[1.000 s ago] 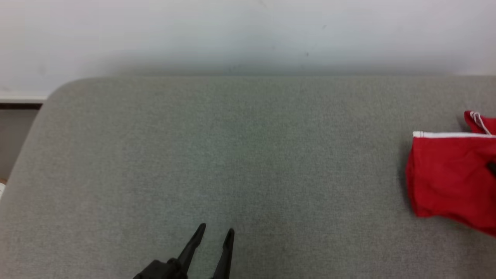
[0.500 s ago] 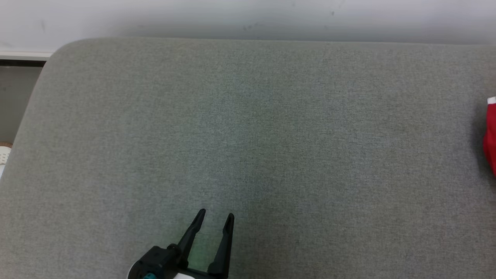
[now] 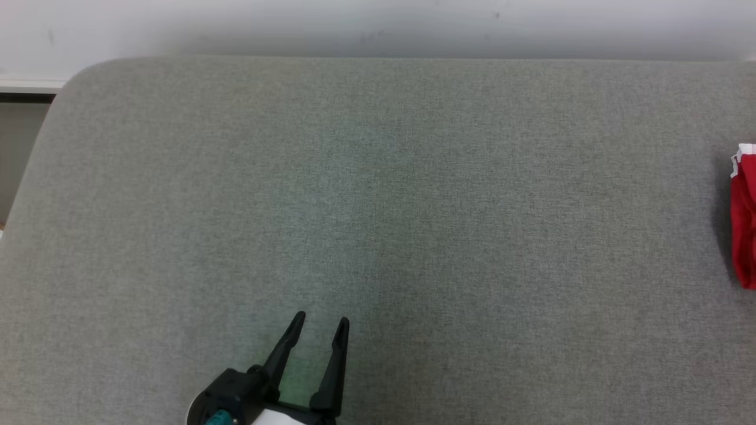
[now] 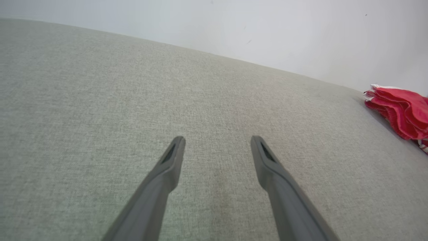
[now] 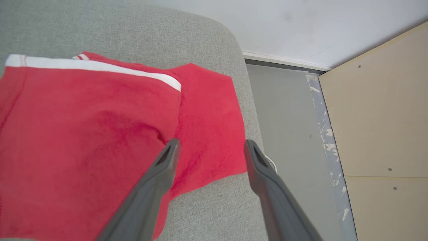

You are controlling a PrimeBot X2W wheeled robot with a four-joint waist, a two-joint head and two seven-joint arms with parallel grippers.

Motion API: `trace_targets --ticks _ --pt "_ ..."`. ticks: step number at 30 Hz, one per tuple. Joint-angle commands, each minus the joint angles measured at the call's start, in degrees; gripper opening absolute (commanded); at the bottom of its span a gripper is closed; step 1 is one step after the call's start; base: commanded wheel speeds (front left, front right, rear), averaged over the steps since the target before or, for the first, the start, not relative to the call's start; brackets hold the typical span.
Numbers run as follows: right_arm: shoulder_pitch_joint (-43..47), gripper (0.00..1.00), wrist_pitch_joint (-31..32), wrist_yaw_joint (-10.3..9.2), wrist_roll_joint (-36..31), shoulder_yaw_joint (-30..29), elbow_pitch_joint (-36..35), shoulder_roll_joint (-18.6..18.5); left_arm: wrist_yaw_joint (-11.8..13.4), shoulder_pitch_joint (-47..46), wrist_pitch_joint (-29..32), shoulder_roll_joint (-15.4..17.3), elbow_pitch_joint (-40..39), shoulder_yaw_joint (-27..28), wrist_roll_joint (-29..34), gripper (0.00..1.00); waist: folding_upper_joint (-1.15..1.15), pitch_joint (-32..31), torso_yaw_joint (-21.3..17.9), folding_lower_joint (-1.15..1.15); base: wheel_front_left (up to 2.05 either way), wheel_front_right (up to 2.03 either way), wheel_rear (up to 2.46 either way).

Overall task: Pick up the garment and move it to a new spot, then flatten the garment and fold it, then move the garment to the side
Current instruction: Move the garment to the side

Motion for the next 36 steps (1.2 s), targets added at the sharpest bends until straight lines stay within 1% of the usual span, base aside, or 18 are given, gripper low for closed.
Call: trace_targets --ticks 1,4,8,13,15,20,25,31,33,36 --pt "0.76 1.00 -1.92 -0.02 -0.04 -0.64 0.48 0.08 -0.13 0.16 0.01 0.24 0.20 0.48 0.57 1.00 -0.01 -0.45 -0.31 0.00 0.00 0.00 0.00" --pt "1.85 1.00 -5.86 -0.02 0.47 -0.65 0.81 0.97 -0.15 0.97 0.01 0.24 0.18 0.91 0.79 1.00 -0.01 -1.53 -0.68 0.00 0.00 0.00 0.00" --pt "3.77 1.00 -13.60 -0.02 1.51 -0.28 -0.49 2.31 0.15 2.02 0.01 0.25 -0.58 1.84 1.36 1.00 -0.01 -4.23 -0.84 0.00 0.00 0.00 0.00" --pt "8.78 1.00 -26.01 -0.02 2.97 -0.14 -4.36 6.30 0.85 4.27 0.01 0.25 -1.87 3.75 1.42 1.00 -0.01 -8.47 -0.75 0.00 0.00 0.00 0.00" --pt "11.73 1.00 -30.66 -0.06 2.48 0.26 -5.97 7.62 1.17 5.19 0.01 0.24 -2.03 4.64 1.41 1.00 -0.01 -10.10 -0.80 0.00 0.00 0.00 0.00" --pt "18.71 1.00 -41.64 -0.06 -0.85 0.65 -8.48 12.81 2.25 8.24 0.01 0.23 -2.59 7.28 2.92 1.00 -0.01 -14.19 -1.35 0.00 0.00 0.00 0.00" --pt "24.80 1.00 -50.50 -0.06 -5.69 0.30 -8.97 19.09 2.41 11.29 0.01 0.24 -2.28 9.46 4.27 1.00 -0.01 -17.65 -1.90 0.00 0.00 0.00 0.00" --pt "30.64 1.00 -59.20 -0.06 -10.52 -0.87 -8.70 27.09 1.76 13.27 0.01 0.24 -1.81 11.15 5.43 1.00 -0.01 -19.54 -1.95 0.00 0.00 0.00 0.00" --pt "32.20 1.00 -61.93 -0.06 -10.98 -0.05 -8.31 29.12 1.50 13.68 0.01 0.24 -1.58 11.40 5.88 1.00 -0.01 -19.96 -1.85 0.00 0.00 0.00 0.00" --pt "34.41 1.00 -64.36 -0.07 -12.17 0.19 -7.47 30.97 1.02 14.25 0.01 0.24 -1.34 11.75 5.96 1.00 -0.01 -20.59 -1.61 0.00 0.00 0.00 0.00"
